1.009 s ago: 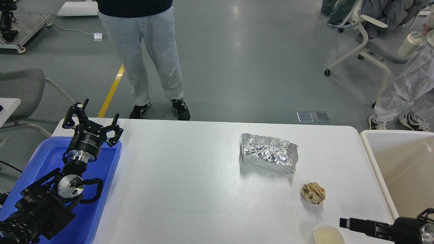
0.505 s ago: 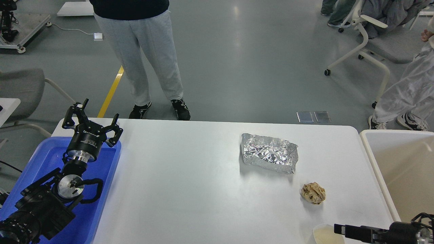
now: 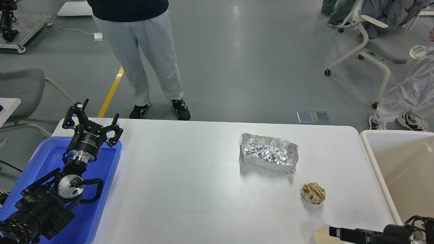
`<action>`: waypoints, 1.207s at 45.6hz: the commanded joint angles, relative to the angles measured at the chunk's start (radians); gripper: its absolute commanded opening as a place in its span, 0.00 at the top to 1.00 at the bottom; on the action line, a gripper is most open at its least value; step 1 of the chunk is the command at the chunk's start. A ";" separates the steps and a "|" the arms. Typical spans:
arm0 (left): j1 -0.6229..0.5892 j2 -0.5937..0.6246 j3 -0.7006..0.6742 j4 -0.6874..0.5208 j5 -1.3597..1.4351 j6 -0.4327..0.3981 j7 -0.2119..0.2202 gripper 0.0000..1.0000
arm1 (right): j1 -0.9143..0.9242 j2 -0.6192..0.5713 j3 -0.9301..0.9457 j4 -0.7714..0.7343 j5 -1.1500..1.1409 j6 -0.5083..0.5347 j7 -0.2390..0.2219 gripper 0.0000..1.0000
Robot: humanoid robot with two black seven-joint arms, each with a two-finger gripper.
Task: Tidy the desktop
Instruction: 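Close the right gripper on the paper cup and lift it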
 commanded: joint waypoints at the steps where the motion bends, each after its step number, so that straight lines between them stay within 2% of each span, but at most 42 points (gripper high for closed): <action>1: -0.001 0.000 -0.001 -0.001 0.000 -0.001 0.000 0.00 | 0.005 0.009 -0.042 -0.015 -0.061 -0.081 0.001 0.01; 8: -0.001 0.000 -0.001 0.001 0.000 0.000 0.000 0.00 | 0.013 0.015 -0.065 -0.014 -0.081 -0.090 0.004 0.01; 15: -0.001 0.000 -0.001 0.001 0.000 0.000 0.000 0.00 | 0.014 0.015 -0.068 -0.012 -0.107 -0.095 0.036 0.01; 37: -0.001 0.000 0.001 0.001 0.000 0.000 0.000 0.00 | 0.017 0.030 -0.097 -0.037 -0.185 -0.145 0.036 0.01; 46: -0.001 0.000 0.001 0.001 0.000 0.000 0.000 0.00 | 0.016 0.059 -0.106 -0.055 -0.219 -0.211 0.038 0.09; 50: -0.001 0.000 -0.001 -0.001 0.000 -0.001 0.000 0.00 | 0.017 0.064 -0.134 -0.066 -0.244 -0.239 0.038 0.23; 52: -0.001 0.000 0.001 -0.001 0.000 0.000 0.000 0.00 | 0.017 0.075 -0.152 -0.080 -0.265 -0.285 0.038 0.34; 54: -0.001 0.000 -0.001 -0.001 0.000 0.000 0.000 0.00 | 0.019 0.079 -0.157 -0.092 -0.271 -0.296 0.036 0.51; 55: -0.001 0.000 -0.001 0.001 0.000 -0.001 0.000 0.00 | 0.024 0.078 -0.160 -0.100 -0.262 -0.291 0.036 0.65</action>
